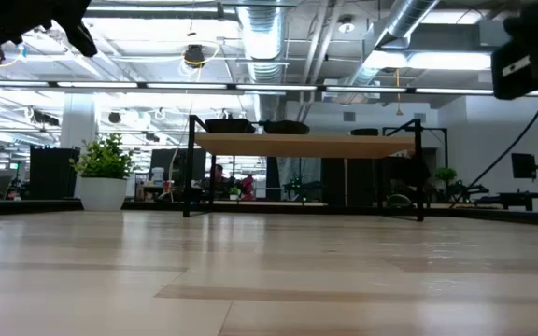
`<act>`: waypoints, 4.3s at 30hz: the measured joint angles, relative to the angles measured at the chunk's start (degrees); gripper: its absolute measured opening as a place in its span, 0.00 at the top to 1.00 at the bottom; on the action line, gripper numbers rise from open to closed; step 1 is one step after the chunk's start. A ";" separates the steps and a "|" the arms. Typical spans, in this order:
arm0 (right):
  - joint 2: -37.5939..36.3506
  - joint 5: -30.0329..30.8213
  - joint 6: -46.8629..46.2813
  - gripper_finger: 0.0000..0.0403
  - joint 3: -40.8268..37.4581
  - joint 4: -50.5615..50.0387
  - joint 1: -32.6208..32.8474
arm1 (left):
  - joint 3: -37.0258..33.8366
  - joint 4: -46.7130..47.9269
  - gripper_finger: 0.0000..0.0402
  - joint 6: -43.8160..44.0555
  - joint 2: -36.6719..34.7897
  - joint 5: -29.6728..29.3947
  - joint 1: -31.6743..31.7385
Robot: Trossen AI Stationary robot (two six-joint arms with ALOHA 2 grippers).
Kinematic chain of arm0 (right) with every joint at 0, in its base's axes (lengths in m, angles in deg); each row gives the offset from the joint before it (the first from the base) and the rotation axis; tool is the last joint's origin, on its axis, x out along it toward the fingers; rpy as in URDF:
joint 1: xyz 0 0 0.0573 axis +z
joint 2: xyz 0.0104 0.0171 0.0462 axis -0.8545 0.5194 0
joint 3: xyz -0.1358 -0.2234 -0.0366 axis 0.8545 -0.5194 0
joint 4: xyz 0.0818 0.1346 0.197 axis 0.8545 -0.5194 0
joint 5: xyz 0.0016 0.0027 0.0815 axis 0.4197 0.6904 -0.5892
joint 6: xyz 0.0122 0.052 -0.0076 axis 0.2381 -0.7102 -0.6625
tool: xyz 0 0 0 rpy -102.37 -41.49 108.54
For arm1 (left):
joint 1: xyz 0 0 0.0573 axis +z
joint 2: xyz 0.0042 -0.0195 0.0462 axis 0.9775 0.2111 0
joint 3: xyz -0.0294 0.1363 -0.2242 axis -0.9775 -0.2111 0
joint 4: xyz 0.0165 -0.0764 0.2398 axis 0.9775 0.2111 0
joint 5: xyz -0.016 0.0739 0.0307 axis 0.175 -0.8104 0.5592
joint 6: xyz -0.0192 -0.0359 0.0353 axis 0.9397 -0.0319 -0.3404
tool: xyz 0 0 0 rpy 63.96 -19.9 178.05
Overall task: Pick & Place Mini shaped plates
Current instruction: Return to Home Position
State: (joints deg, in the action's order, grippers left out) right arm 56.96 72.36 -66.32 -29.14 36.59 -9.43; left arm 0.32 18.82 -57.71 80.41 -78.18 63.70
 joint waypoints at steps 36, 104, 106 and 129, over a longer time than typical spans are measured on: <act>-46.98 -15.14 -2.81 0.85 -0.02 -49.28 -17.17 | 0.00 -0.09 0.79 0.00 -13.20 0.13 0.02; -42.94 -14.95 -2.96 0.85 -0.04 -49.44 -17.16 | -0.04 9.27 0.79 0.00 -3.95 0.24 1.04; -42.94 -14.95 -2.94 0.85 -0.04 -49.44 -17.16 | -0.04 9.25 0.79 0.00 -3.95 0.24 1.03; -42.94 -14.93 -2.94 0.85 -0.04 -49.45 -17.17 | -0.04 9.05 0.79 0.00 -3.91 0.24 1.03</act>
State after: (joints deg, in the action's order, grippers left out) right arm 14.02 57.43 -69.26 -29.19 -12.85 -26.60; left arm 0.27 27.87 -57.71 76.50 -77.94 64.73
